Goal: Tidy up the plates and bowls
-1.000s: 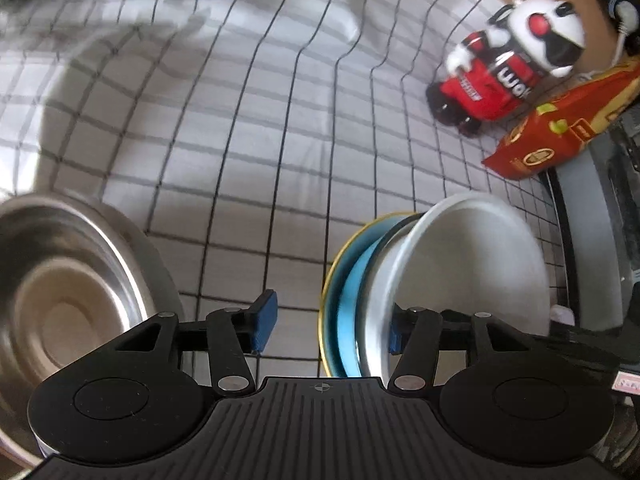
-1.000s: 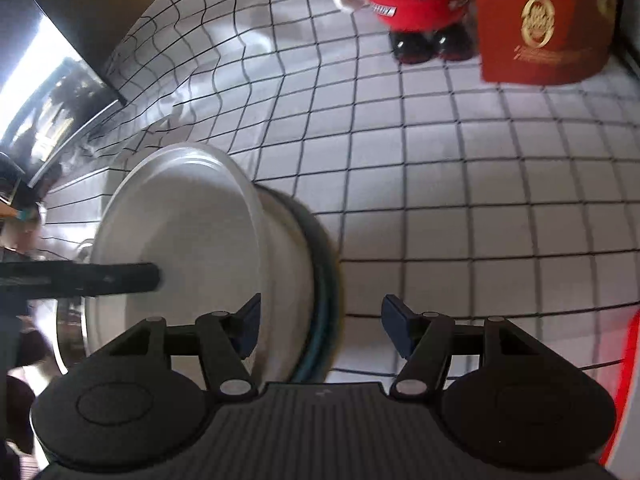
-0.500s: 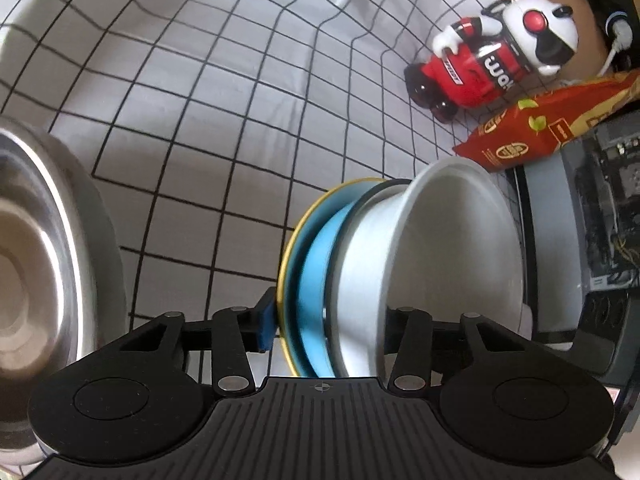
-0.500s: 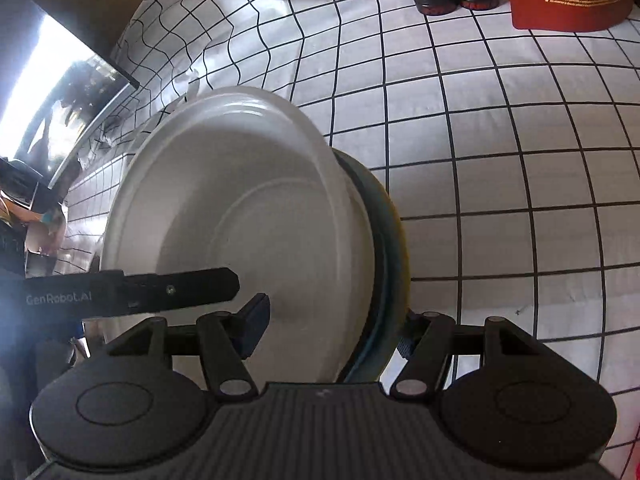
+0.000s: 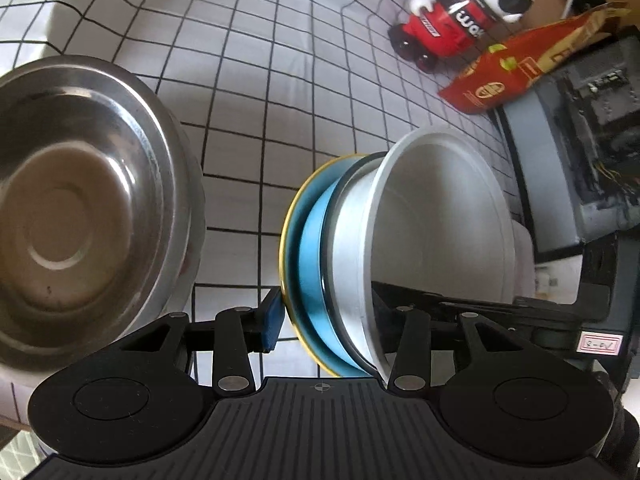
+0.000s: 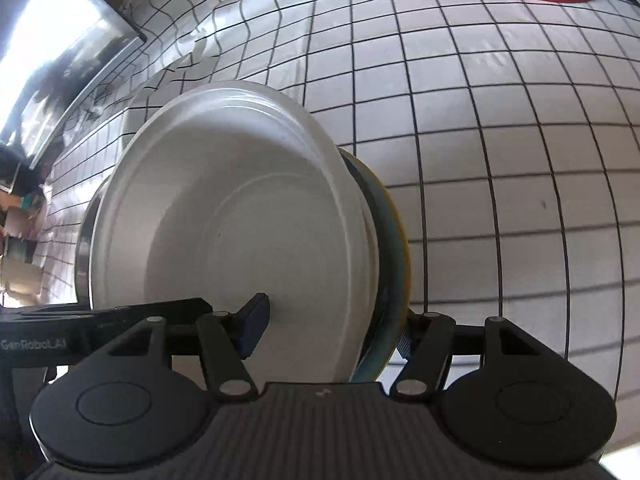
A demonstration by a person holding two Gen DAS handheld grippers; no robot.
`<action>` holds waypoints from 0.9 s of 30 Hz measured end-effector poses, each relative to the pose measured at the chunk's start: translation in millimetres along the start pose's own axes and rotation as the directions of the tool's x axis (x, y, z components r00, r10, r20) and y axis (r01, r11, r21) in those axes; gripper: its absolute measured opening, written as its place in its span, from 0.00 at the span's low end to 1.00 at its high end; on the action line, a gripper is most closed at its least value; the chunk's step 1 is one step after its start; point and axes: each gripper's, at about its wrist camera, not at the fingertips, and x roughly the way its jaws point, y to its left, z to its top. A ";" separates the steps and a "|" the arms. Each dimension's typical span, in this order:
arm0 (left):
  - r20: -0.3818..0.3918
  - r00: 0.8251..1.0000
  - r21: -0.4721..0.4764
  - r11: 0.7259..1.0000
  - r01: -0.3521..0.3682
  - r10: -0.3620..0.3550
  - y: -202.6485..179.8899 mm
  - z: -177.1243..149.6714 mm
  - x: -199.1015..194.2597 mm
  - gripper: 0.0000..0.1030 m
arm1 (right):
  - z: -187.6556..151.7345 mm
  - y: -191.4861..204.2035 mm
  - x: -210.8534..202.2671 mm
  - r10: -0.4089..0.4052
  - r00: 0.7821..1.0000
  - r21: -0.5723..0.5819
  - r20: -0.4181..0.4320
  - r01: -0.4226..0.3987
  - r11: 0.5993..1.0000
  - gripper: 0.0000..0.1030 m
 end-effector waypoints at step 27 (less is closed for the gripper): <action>0.122 0.990 -0.166 0.985 -0.052 0.073 -3.9 -8.0 2.4 0.48 | 48.3 -2.4 7.7 0.146 0.989 -0.219 -0.038 -0.150 0.964 0.65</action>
